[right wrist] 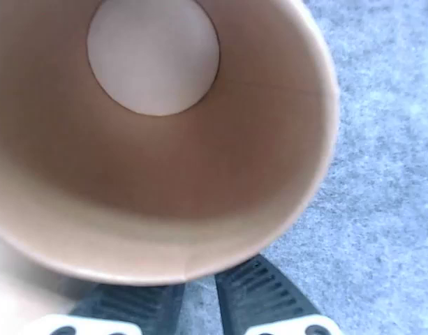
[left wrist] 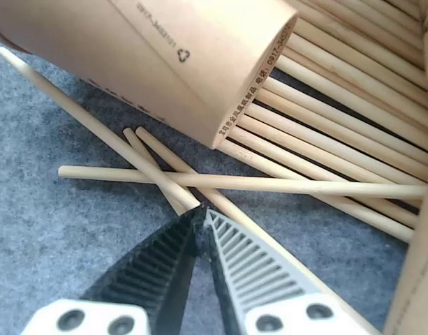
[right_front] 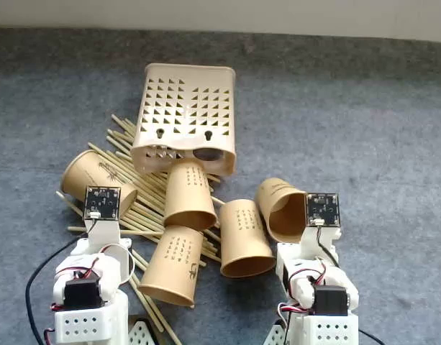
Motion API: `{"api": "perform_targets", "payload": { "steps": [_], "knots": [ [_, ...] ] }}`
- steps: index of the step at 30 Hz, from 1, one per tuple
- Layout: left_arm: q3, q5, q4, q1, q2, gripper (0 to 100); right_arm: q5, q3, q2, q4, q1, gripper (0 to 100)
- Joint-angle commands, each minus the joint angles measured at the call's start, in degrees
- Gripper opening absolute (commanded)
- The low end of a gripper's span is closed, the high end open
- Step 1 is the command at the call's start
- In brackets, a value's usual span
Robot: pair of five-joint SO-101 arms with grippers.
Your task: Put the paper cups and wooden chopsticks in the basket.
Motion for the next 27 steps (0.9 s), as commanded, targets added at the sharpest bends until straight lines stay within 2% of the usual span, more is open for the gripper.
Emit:
{"api": "perform_targets", "payload": {
  "steps": [1,9,13,17,23,27],
  "knots": [
    [1.1,0.4,0.4,0.0,-0.4,1,0.3,8.4,-0.7,0.3,0.5,1.3],
    [1.1,0.4,0.4,0.0,-0.4,1,0.4,8.4,-0.7,0.3,0.7,1.3],
    [1.1,0.4,0.4,0.0,-0.4,1,0.5,8.0,-0.7,0.0,3.4,1.3],
    [1.1,0.4,0.4,0.0,-0.4,1,0.6,1.5,-0.7,-3.4,10.2,1.3],
    [1.1,0.4,0.4,0.0,-0.4,1,0.9,-7.4,-0.7,-6.7,10.5,1.3],
    [1.1,0.4,0.4,0.0,-0.4,1,12.1,-12.6,-0.7,-6.5,10.5,1.3]
  ]
}}
